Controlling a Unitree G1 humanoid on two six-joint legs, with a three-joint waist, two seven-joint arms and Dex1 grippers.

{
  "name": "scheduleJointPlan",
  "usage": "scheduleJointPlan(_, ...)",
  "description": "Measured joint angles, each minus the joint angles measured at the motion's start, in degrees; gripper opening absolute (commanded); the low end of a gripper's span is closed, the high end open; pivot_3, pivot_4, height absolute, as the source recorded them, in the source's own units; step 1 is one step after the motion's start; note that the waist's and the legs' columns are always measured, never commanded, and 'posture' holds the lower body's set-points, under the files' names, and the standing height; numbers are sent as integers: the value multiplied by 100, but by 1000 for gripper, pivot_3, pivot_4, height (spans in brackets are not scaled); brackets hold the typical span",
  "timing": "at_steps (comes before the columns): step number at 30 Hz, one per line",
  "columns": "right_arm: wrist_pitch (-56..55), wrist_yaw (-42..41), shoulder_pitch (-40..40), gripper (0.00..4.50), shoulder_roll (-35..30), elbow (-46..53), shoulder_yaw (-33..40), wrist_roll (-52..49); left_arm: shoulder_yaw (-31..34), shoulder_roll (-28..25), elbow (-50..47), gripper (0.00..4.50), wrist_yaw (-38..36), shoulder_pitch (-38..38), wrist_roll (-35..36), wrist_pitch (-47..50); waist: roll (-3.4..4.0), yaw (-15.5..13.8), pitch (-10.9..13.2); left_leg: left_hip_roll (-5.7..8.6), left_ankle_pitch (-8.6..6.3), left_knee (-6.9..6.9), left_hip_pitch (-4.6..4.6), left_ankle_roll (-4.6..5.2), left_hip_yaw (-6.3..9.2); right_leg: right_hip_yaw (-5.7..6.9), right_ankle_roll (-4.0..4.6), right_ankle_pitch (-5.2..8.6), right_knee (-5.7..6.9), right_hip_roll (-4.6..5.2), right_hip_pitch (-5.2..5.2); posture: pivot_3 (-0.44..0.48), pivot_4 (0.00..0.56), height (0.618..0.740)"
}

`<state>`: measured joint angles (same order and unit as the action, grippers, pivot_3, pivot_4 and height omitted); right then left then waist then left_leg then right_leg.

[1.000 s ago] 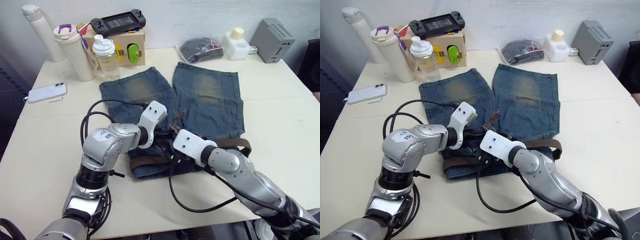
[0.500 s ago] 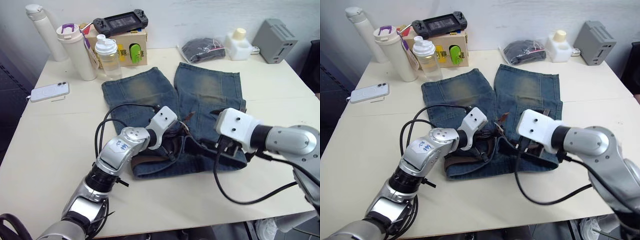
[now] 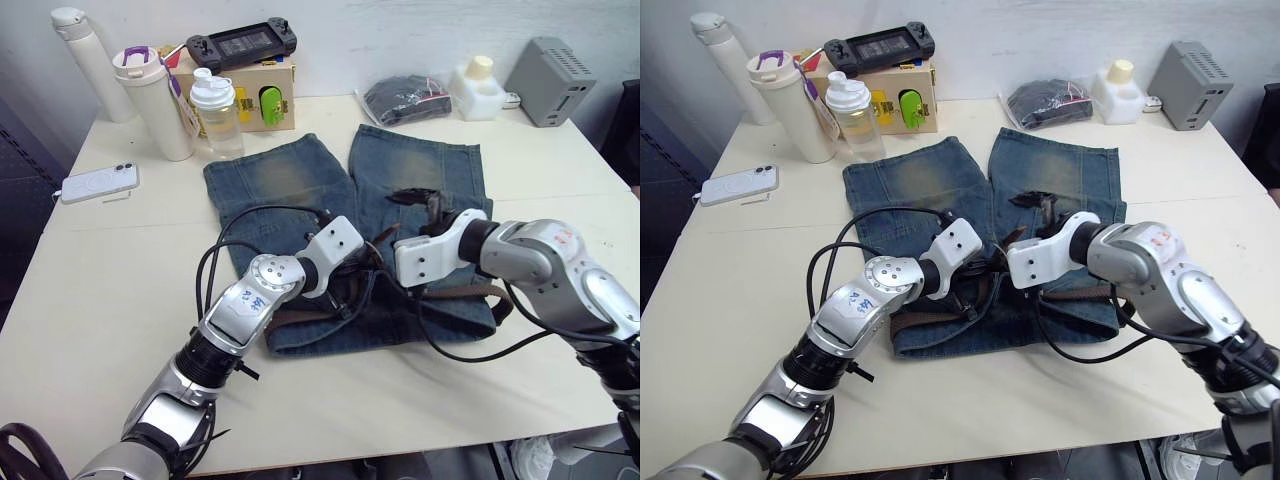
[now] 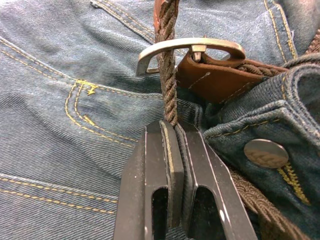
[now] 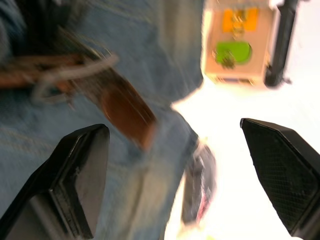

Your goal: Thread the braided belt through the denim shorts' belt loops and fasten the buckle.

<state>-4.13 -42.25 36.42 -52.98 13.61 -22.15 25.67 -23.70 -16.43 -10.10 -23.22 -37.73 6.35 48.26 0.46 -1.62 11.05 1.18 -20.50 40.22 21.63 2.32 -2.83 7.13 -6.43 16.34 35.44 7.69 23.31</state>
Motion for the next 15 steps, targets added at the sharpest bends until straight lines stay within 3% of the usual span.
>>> scheduleJointPlan(2,-112,-84,0,3636,14,-76,0,33,0,7,0,0,-13,16,-39,-25,0,4,0,-1,0,1,0,0,1,1,0,0,0,0,0,0,150,690)
scheduleJointPlan(9,-311,-266,-93,248,131,-192,22,40,0,3,-9,0,-24,83,-227,-45,0,9,0,-1,0,2,0,0,2,3,0,0,2,-1,0,0,150,690)
scheduleJointPlan(10,-328,-279,-104,70,140,-203,22,40,1,-1,-9,0,-25,90,-242,-51,0,9,0,-1,0,3,0,0,3,3,0,0,3,-1,0,0,150,690)
scheduleJointPlan(15,-315,-331,-160,70,205,-220,107,41,7,19,-9,0,-27,103,-297,-69,0,8,0,-1,0,5,0,0,4,3,0,0,4,0,0,0,150,690)
